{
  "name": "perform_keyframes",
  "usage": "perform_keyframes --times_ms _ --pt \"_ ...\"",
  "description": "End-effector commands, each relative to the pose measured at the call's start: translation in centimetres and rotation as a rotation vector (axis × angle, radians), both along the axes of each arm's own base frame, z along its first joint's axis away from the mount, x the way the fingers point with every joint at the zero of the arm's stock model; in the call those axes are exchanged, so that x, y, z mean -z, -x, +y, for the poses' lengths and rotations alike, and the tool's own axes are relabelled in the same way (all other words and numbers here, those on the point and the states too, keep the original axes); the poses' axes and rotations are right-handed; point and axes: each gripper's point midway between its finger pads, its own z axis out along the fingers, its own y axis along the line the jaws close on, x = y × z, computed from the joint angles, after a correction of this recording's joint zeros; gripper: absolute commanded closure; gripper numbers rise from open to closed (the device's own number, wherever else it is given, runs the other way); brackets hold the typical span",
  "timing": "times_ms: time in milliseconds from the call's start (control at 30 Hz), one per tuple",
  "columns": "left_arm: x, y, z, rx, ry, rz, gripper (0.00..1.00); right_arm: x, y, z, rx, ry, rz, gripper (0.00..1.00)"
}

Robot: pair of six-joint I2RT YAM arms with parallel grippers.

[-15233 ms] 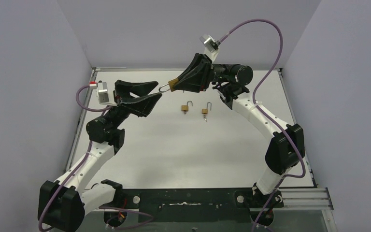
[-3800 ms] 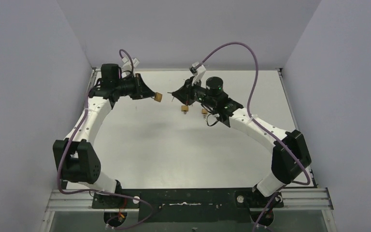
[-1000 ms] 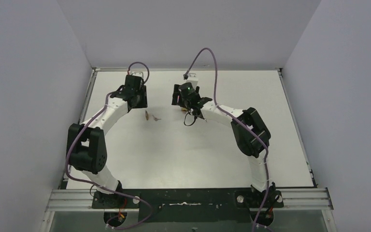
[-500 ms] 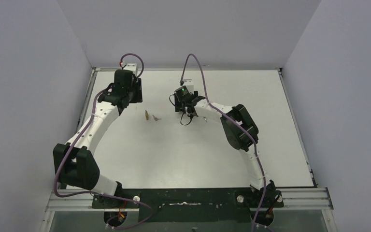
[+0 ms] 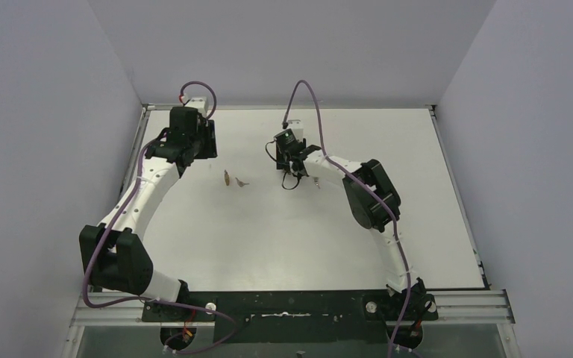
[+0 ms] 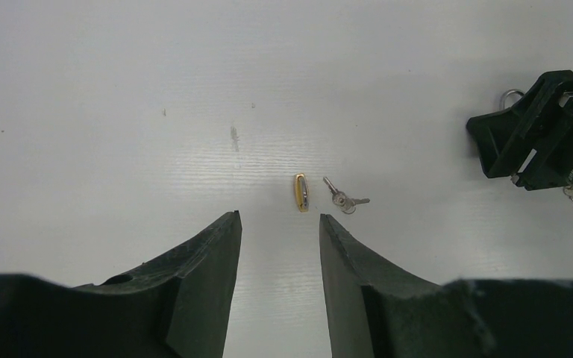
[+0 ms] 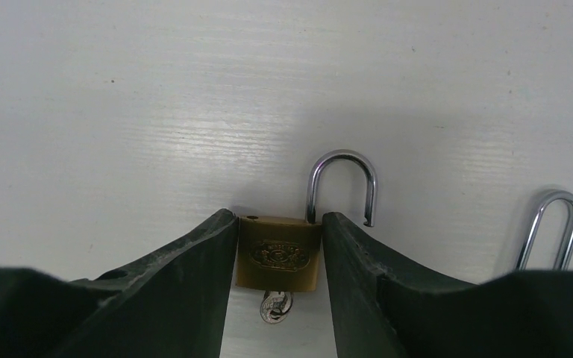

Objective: Lock with the key
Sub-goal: Pick up the lock from the center of the board.

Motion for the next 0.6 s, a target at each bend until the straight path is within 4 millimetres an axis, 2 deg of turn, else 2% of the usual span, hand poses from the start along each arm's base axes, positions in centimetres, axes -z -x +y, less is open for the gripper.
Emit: perform_keyframes --times_ms 0,133,267,333,467,567 --pt "-3.9 -0.9 -0.4 0.013 0.049 -0.097 0.60 -0.5 0.2 1.1 -0.019 -0.003 -0.014 0.55" --pt "-3.9 -0.8 -0.5 0.015 0.051 -0.095 0.59 -0.4 1.1 1.3 -0.032 0.002 0.005 0.60" --pt "-4.2 -0.7 -0.5 0.019 0.049 -0.100 0.60 -0.7 1.9 1.6 -0.045 -0.028 0.016 0.72" --pt "-4.3 -0.6 -0.4 0.021 0.045 -0.102 0.60 -1.4 2.2 2.1 -0.080 -0.046 0.013 0.73" --pt "-4.9 -0.4 -0.3 0.033 0.034 -0.119 0.60 -4.1 3.9 3.9 -0.276 -0.108 -0.016 0.78" --pt "-5.4 -0.4 -0.2 0.047 0.039 -0.135 0.60 -7.6 5.7 4.6 -0.416 -0.185 -0.049 0.81"
